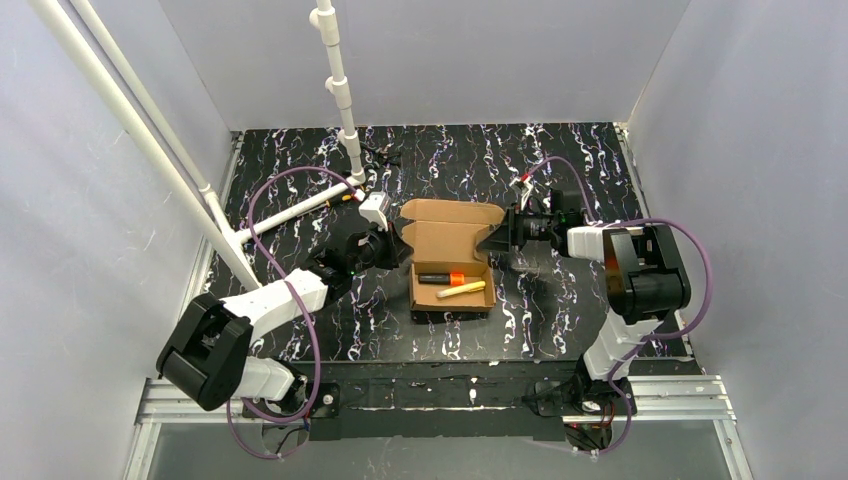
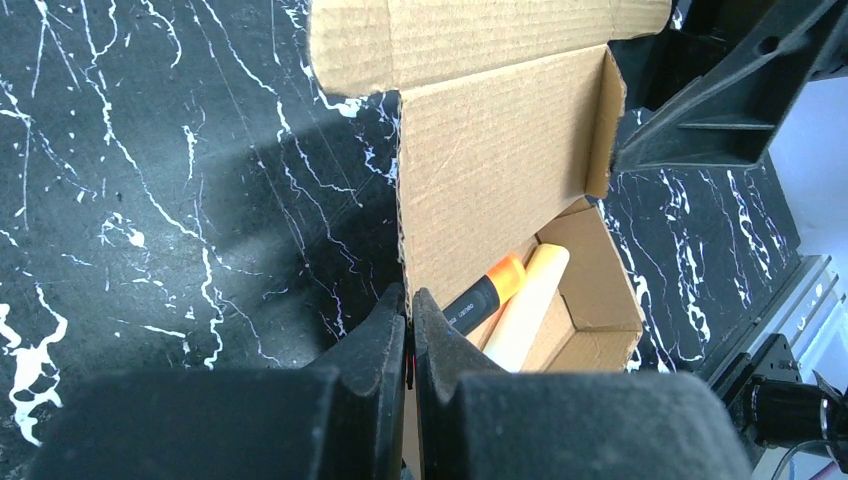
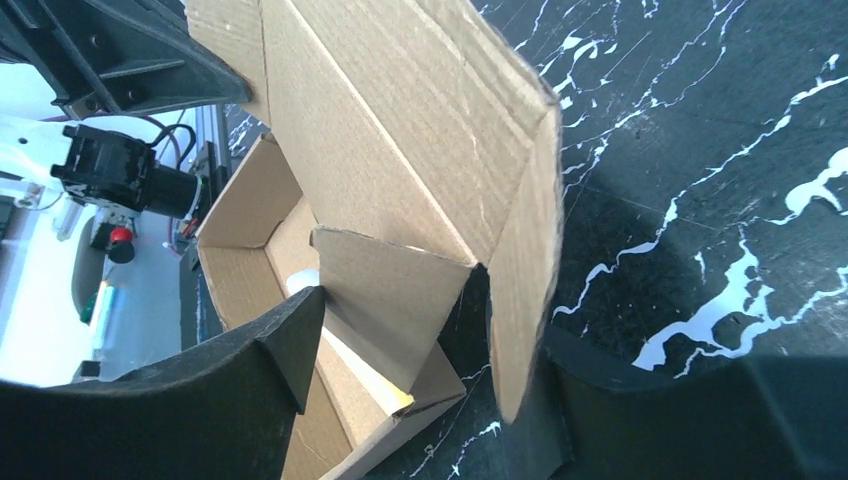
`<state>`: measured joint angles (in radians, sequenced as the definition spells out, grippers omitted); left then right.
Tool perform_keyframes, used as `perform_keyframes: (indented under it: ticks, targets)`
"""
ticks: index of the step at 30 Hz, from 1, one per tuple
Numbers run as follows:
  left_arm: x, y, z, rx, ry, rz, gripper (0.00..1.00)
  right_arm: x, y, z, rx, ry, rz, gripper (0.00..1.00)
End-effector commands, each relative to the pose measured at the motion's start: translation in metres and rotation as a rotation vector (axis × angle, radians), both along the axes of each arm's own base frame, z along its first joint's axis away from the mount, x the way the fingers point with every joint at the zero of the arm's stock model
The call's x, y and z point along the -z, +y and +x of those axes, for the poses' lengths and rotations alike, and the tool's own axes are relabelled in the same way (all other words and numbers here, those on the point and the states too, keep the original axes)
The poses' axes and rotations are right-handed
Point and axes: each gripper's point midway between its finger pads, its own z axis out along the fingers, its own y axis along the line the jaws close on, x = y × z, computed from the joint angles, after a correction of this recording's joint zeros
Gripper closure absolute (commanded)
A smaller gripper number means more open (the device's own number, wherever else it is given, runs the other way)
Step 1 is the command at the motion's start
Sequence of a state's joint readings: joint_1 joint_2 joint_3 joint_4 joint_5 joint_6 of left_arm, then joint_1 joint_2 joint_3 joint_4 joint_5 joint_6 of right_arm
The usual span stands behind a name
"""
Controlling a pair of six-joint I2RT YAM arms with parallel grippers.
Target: Fold the paper box
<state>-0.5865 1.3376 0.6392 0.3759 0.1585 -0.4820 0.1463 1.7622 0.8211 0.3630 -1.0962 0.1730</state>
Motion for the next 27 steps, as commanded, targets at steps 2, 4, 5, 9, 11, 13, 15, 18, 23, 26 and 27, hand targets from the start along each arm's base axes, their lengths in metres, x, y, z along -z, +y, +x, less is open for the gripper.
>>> perform_keyframes:
  ticks: [2, 4, 5, 9, 11, 13, 15, 18, 23, 26, 27]
  targets:
    - [-0.004, -0.01, -0.002, 0.056, -0.031, -0.019, 1.0, -0.012, 0.015, 0.0, -0.066, -0.047, 0.047, 0.36]
    - [-0.004, -0.01, -0.001, 0.054, -0.032, -0.017, 1.0, -0.015, 0.017, -0.002, -0.078, -0.052, 0.054, 0.39]
    - [-0.004, -0.009, -0.001, 0.05, -0.033, -0.014, 1.0, -0.017, 0.017, -0.003, -0.081, -0.058, 0.057, 0.4]
    - [-0.002, -0.007, 0.003, 0.029, -0.034, -0.006, 1.0, -0.023, 0.018, -0.004, -0.094, -0.071, 0.069, 0.52]
    - [-0.003, -0.007, 0.005, 0.019, -0.033, -0.006, 1.0, -0.025, 0.018, -0.005, -0.1, -0.074, 0.073, 0.56]
    - [-0.002, -0.007, 0.007, 0.008, -0.029, -0.003, 1.0, -0.028, 0.018, -0.006, -0.105, -0.082, 0.077, 0.58]
    - [-0.001, -0.005, 0.009, -0.008, -0.028, 0.0, 1.0, -0.032, 0.018, -0.007, -0.11, -0.093, 0.08, 0.6]
    - [-0.001, -0.001, 0.013, -0.036, -0.029, 0.004, 1.0, -0.036, 0.018, -0.008, -0.115, -0.107, 0.079, 0.65]
    - [-0.004, 0.003, 0.018, -0.067, -0.037, 0.009, 1.0, -0.038, 0.018, -0.012, -0.149, -0.119, 0.078, 0.62]
    - [-0.004, 0.006, 0.02, -0.07, -0.038, 0.023, 1.0, -0.041, 0.016, -0.014, -0.179, -0.143, 0.069, 0.58]
    - [-0.003, 0.007, 0.021, -0.074, -0.04, 0.031, 1.0, -0.04, 0.015, -0.016, -0.188, -0.143, 0.063, 0.58]
